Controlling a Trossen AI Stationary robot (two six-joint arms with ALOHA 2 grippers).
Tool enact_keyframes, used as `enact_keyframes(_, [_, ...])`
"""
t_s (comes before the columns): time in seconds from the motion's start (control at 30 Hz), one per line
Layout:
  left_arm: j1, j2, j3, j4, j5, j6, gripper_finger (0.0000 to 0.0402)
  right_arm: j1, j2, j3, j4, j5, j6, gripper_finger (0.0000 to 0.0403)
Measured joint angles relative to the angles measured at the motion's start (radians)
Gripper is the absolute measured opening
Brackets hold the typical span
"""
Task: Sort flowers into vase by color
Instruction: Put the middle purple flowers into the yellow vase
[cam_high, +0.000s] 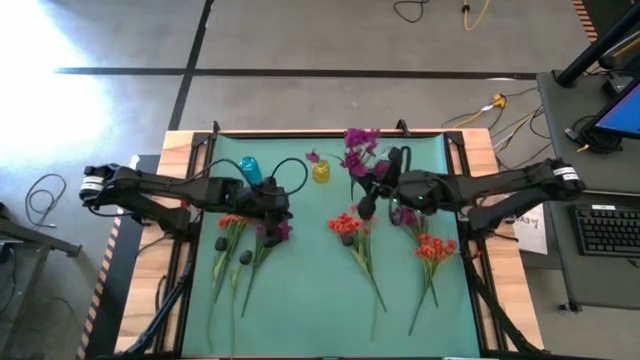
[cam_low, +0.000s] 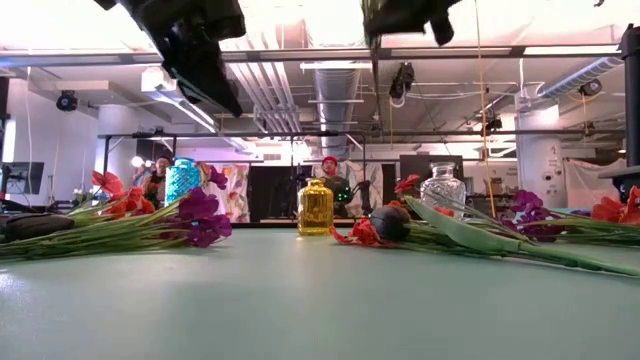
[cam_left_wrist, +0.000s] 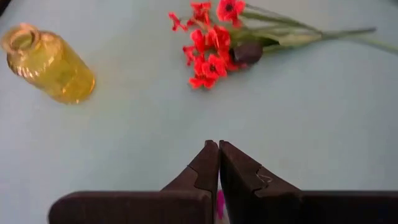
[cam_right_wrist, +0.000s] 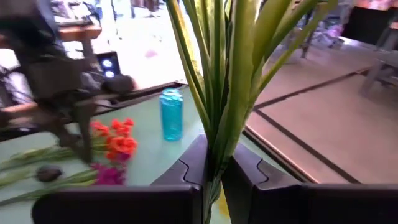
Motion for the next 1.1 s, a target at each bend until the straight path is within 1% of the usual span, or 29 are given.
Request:
enact_keyframes(0.07, [-0.004,-0.02,0.0,-0.04,0.0,-0.004,0.0,-0.027,0.02,0.0,0.036,-0.038,-0.022,0.0027])
enact_keyframes(0.23, [-0.017,-0.076,0.0,-0.098,-0.001,-0.014,0.0,-0.106,0.048,0.0,0.163,-0.213,-0.059,0.0027])
enact_keyframes(0.33, [-0.035,-0.124,-0.004,-0.117,-0.001,-0.032,0.0,-0.147,0.072,-0.001,0.252,-0.273,-0.089,0.0027])
enact_keyframes(0.43, [-0.062,-0.175,-0.02,-0.116,-0.003,-0.05,0.0,-0.177,0.101,-0.015,0.344,-0.311,-0.114,0.0027])
enact_keyframes(0.6, [-0.102,-0.268,-0.081,-0.082,-0.052,-0.069,0.0,-0.216,0.166,-0.07,0.592,-0.315,-0.179,0.0027])
enact_keyframes(0.7, [-0.104,-0.327,-0.131,-0.052,-0.071,-0.085,0.0,-0.25,0.222,-0.075,0.679,-0.307,-0.185,0.0027])
enact_keyframes(0.87, [-0.103,-0.413,-0.184,-0.026,-0.113,-0.099,0.0,-0.314,0.302,-0.072,0.717,-0.304,-0.16,0.0027])
enact_keyframes(0.97, [-0.103,-0.454,-0.202,-0.024,-0.137,-0.112,0.0,-0.343,0.332,-0.068,0.723,-0.304,-0.129,0.0027])
enact_keyframes(1.1, [-0.103,-0.494,-0.222,-0.025,-0.165,-0.115,0.0,-0.362,0.356,-0.068,0.726,-0.303,-0.126,0.0027])
